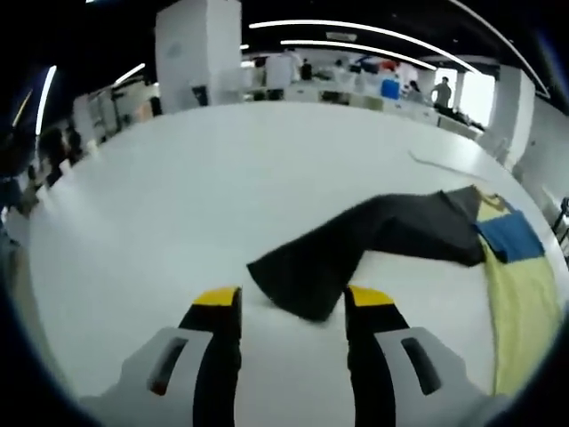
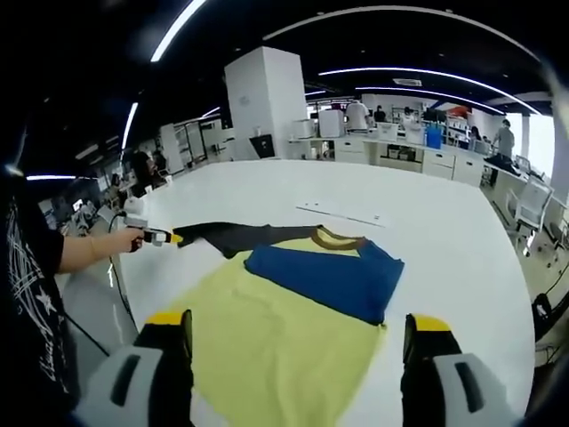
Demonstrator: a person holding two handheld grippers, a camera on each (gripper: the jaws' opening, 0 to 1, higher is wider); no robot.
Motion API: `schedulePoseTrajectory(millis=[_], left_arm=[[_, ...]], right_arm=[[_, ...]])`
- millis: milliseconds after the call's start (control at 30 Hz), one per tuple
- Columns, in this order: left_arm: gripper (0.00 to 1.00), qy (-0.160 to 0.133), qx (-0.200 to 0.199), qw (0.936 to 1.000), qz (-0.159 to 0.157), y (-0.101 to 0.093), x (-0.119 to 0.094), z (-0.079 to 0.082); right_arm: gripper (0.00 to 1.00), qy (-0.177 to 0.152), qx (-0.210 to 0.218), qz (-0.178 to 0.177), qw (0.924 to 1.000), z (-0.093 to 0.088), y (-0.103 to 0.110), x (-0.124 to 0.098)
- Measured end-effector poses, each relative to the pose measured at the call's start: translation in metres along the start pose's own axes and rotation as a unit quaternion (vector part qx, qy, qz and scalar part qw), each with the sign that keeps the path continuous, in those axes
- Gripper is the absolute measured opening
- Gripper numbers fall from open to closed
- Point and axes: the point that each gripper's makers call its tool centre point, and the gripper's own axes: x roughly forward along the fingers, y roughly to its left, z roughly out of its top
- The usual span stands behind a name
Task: Fold the garment on the visible template until the final outline fits inside the template.
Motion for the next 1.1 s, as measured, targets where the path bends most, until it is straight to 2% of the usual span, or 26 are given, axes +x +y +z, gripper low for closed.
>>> schedulePoseTrajectory(millis=[33, 100, 267, 333, 400, 433, 533, 567, 600, 633, 767, 867, 1033, 1067, 1100], left_arm=[[0.38, 0.006, -0.026, 0.9995, 0.017, 0.002, -0.002, -0.005], [0.37, 0.005, -0.047, 0.9987, 0.019, 0.007, 0.006, -0.008], [0.3, 0.001, -0.054, 0.9983, 0.021, -0.005, 0.006, -0.012], [0.27, 0.0, -0.089, 0.9957, 0.024, -0.007, 0.009, -0.012], [0.24, -0.015, -0.106, 0.994, 0.02, -0.011, 0.01, -0.008], [0.22, -0.013, -0.121, 0.9924, 0.021, -0.014, 0.008, -0.009], [0.22, -0.005, -0.133, 0.9907, 0.031, -0.016, 0.005, -0.013], [0.2, -0.019, -0.133, 0.9899, 0.045, -0.016, -0.001, -0.009], [0.19, -0.005, -0.149, 0.9879, 0.043, -0.02, -0.003, -0.015], [0.17, -0.008, -0.155, 0.9866, 0.051, -0.016, -0.001, -0.013], [0.15, -0.004, -0.152, 0.986, 0.069, -0.012, 0.002, -0.014], [0.13, 0.001, -0.133, 0.9877, 0.082, -0.012, 0.005, -0.013], [0.08, 0.004, -0.148, 0.9847, 0.091, -0.001, 0.02, -0.007], [0.05, 0.003, -0.145, 0.9854, 0.088, -0.001, 0.021, -0.006], [0.01, -0.005, -0.144, 0.9874, 0.066, -0.005, 0.026, -0.004]], right_arm=[[0.99, 0.0, 0.002, -0.002, 1.0, -0.001, -0.001, 0.0], [0.98, 0.005, 0.006, -0.003, 1.0, -0.004, -0.002, 0.0], [0.97, 0.005, 0.026, -0.006, 0.9996, -0.008, -0.005, 0.0], [0.97, 0.007, 0.019, -0.007, 0.9998, -0.009, -0.004, -0.001], [0.98, 0.007, 0.016, -0.01, 0.9998, -0.008, -0.005, -0.001], [0.98, 0.007, 0.014, -0.01, 0.9998, -0.008, -0.005, -0.002], [0.98, 0.007, 0.011, -0.012, 0.9998, -0.009, -0.006, -0.003], [0.98, 0.008, 0.013, -0.013, 0.9998, -0.01, -0.006, -0.003], [0.98, 0.008, 0.013, -0.014, 0.9998, -0.01, -0.007, -0.004], [0.98, 0.006, 0.014, -0.015, 0.9998, -0.01, -0.007, -0.004], [0.98, 0.012, 0.012, -0.018, 0.9997, -0.014, -0.009, -0.005], [0.98, 0.016, 0.014, -0.022, 0.9995, -0.018, -0.01, -0.004], [0.98, 0.015, 0.013, -0.021, 0.9996, -0.018, -0.007, -0.005], [0.98, 0.016, 0.011, -0.022, 0.9996, -0.018, -0.007, -0.005], [0.98, 0.016, 0.011, -0.023, 0.9995, -0.018, -0.008, -0.005]])
